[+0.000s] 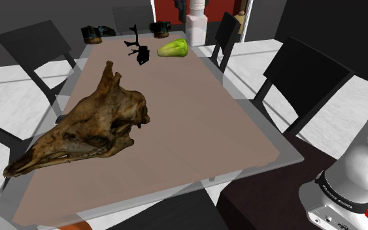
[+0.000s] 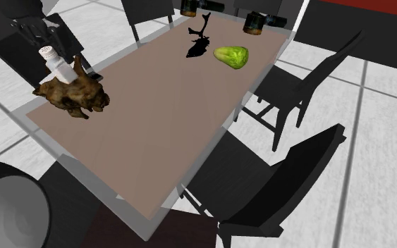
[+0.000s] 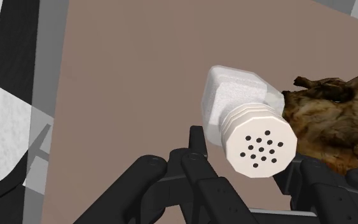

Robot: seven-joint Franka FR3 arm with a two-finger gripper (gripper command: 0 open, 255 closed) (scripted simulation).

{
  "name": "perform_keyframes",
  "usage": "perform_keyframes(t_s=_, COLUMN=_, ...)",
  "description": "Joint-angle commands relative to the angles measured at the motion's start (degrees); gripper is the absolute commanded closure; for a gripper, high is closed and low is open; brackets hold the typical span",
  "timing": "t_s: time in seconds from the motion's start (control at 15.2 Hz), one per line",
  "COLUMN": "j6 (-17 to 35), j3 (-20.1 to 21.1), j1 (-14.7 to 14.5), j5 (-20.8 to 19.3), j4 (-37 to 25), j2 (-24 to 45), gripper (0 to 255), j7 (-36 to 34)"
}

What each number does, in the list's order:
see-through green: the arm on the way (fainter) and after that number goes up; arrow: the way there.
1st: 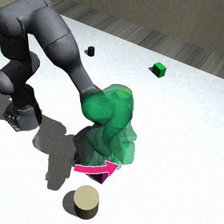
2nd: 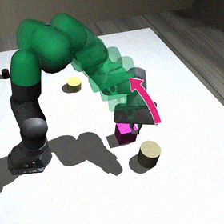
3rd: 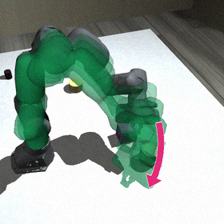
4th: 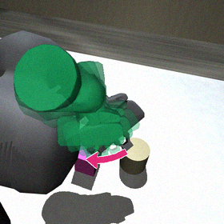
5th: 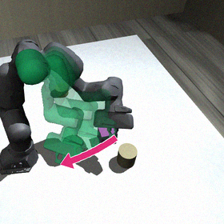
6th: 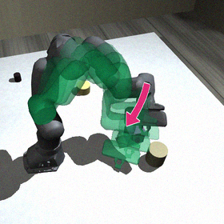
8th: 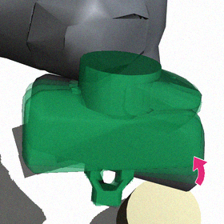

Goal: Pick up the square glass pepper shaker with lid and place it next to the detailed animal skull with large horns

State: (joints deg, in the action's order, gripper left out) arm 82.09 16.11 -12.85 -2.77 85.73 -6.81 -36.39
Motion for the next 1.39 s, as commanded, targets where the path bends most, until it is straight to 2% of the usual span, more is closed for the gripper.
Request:
perform_keyframes(t_s=0.0, j6=-0.7, j3=1.7, j1=-1.2, j5=-0.2, j4=-1.2, j2=0.7, gripper=255, j7=-3.0)
perform_keyframes(t_s=0.33, j6=-2.1, j3=6.3, j1=-4.7, j5=-1.4, j4=-5.2, j2=4.1, gripper=255, j7=-10.9)
perform_keyframes(t_s=0.73, j6=-4.6, j3=11.6, j1=-9.9, j5=-4.6, j4=-12.9, j2=10.8, gripper=255, j7=-20.3)
perform_keyframes(t_s=1.32, j6=3.9, j3=10.7, j1=-8.8, j5=-2.4, j4=-0.5, j2=6.4, gripper=255, j7=-19.7)
